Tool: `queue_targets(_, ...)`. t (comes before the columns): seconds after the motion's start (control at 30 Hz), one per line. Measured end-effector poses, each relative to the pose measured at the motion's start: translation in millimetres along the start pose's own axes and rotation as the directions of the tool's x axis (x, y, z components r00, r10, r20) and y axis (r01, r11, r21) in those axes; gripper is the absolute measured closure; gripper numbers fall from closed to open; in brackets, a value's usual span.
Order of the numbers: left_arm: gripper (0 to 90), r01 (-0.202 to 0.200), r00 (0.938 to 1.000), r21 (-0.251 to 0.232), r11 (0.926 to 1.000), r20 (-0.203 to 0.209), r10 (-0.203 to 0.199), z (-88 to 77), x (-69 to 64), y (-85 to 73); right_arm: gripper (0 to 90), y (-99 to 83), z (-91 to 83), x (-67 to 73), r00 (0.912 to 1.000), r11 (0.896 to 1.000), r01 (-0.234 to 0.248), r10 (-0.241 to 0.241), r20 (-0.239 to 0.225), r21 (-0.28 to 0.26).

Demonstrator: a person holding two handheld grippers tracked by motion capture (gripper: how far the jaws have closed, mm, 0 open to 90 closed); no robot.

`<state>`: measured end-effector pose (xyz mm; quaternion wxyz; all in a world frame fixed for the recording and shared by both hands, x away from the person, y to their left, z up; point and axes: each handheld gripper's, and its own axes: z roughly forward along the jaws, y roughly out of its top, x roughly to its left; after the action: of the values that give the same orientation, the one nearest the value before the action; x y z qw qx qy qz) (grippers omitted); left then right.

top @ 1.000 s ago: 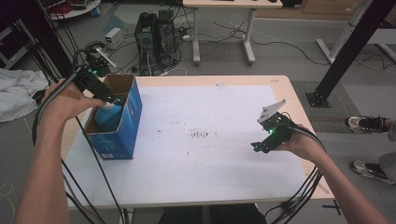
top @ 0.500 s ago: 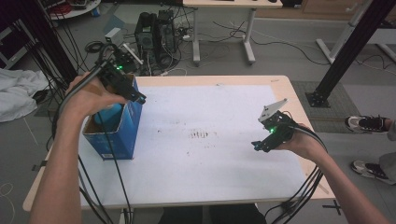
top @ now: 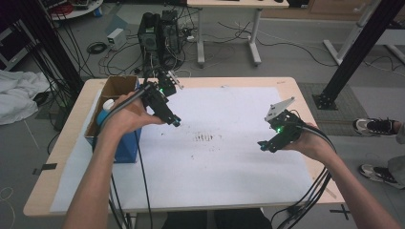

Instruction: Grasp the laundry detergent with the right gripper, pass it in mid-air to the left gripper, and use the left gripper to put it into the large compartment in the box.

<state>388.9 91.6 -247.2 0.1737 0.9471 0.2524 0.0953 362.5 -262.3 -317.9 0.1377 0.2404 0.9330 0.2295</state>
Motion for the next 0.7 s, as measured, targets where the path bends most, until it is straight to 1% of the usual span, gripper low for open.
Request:
queue_targets(0.03,15.5,-0.012,0.9999,0.015,0.9998,0.003,0.012,3.8,-1.1,0.2,12.5,0.2,1.4,-3.2,0.9989,0.999,0.045,-0.045,0.014,-0.019)
queue_targets(0.07,15.5,-0.017,0.9997,0.02,0.9997,0.018,0.016,11.5,-4.3,0.3,12.5,0.3,1.2,-3.0,0.999,0.999,0.043,-0.043,0.012,-0.015)
queue_targets(0.1,15.5,-0.015,0.9995,0.02,0.9997,0.028,0.014,16.2,-6.7,0.2,12.5,0.1,2.2,-2.7,0.9991,0.999,0.04,-0.04,0.017,-0.022)
queue_targets(0.13,15.5,-0.027,0.9988,0.031,0.9992,0.04,0.026,22.9,-9.4,0.0,12.5,0.1,2.2,-2.7,0.9991,0.999,0.038,-0.038,0.017,-0.021)
queue_targets(0.17,15.5,-0.018,0.9989,0.023,0.9996,0.045,0.017,27.4,-11.7,-0.4,12.5,-0.3,0.9,0.6,1.0,1.0,-0.006,0.006,-0.005,0.007)
queue_targets(0.2,15.5,-0.02,0.9985,0.027,0.9994,0.052,0.019,33.6,-14.2,-0.9,12.5,-0.3,0.7,0.7,1.0,1.0,-0.008,0.008,-0.005,0.009)
queue_targets(0.23,15.5,-0.017,0.9982,0.023,0.9996,0.059,0.015,37.4,-15.8,-1.2,12.5,-0.3,0.0,0.3,0.9999,1.0,-0.007,0.007,0.01,0.006)
queue_targets(0.27,15.5,-0.031,0.9975,0.035,0.9989,0.064,0.029,41.3,-16.8,-1.3,12.5,-0.6,0.2,0.7,0.9999,1.0,-0.013,0.013,-0.004,0.009)
queue_targets(0.3,15.5,-0.032,0.9972,0.039,0.9987,0.068,0.029,46.5,-19.2,-1.5,12.5,-0.5,-0.6,-0.4,1.0,1.0,-0.002,0.002,-0.007,0.014)
queue_targets(0.33,15.5,-0.035,0.9971,0.042,0.9985,0.069,0.032,49.5,-20.4,-1.6,12.4,-0.9,-1.4,-0.3,0.9999,1.0,-0.007,0.007,0.013,0.013)
queue_targets(0.37,15.5,-0.023,0.9972,0.038,0.999,0.072,0.02,53.8,-23.0,-2.0,12.5,-1.2,-1.4,-1.1,0.9999,1.0,0.003,-0.003,0.012,0.013)
queue_targets(0.4,15.5,-0.028,0.9973,0.043,0.9987,0.069,0.025,57.2,-24.2,-2.1,12.5,-1.2,-1.1,-0.8,0.9999,1.0,-0.006,0.006,0.011,0.005)
queue_targets(0.43,15.5,-0.03,0.9973,0.047,0.9984,0.068,0.027,60.6,-25.2,-2.6,12.5,-1.5,-0.5,-4.5,0.999,0.999,0.036,-0.036,0.025,-0.012)
queue_targets(0.47,15.5,-0.029,0.9972,0.052,0.9982,0.07,0.025,63.9,-26.3,-2.8,12.5,-1.9,-0.7,-3.8,0.9994,1.0,0.019,-0.018,0.029,-0.007)
queue_targets(0.5,15.5,-0.033,0.9969,0.06,0.9977,0.073,0.029,66.8,-27.1,-3.1,12.5,-2.4,-1.0,-4.8,0.9991,1.0,0.027,-0.027,0.033,-0.001)
queue_targets(0.53,15.5,-0.046,0.9964,0.072,0.9963,0.074,0.04,69.9,-26.8,-3.5,12.4,-2.8,-1.1,-3.5,0.9994,1.0,0.004,-0.004,0.034,0.005)
queue_targets(0.6,15.5,-0.04,0.9965,0.078,0.9961,0.076,0.034,74.8,-27.5,-4.3,12.5,-3.9,-0.7,-4.2,0.9994,1.0,0.005,-0.005,0.034,0.009)
queue_targets(0.63,15.5,-0.046,0.9966,0.09,0.9949,0.072,0.04,76.9,-27.1,-4.6,12.5,-4.4,-0.6,-3.8,0.9994,1.0,-0.003,0.002,0.034,0.013)
queue_targets(0.67,15.5,-0.04,0.9969,0.094,0.9947,0.071,0.033,79.2,-27.7,-4.9,12.5,-4.9,0.3,-5.9,0.999,1.0,0.022,-0.022,0.038,0.005)
queue_targets(0.7,15.5,-0.053,0.9965,0.106,0.993,0.071,0.045,80.6,-27.3,-5.0,12.5,-5.2,0.6,-5.6,0.9992,1.0,0.014,-0.014,0.036,0.004)
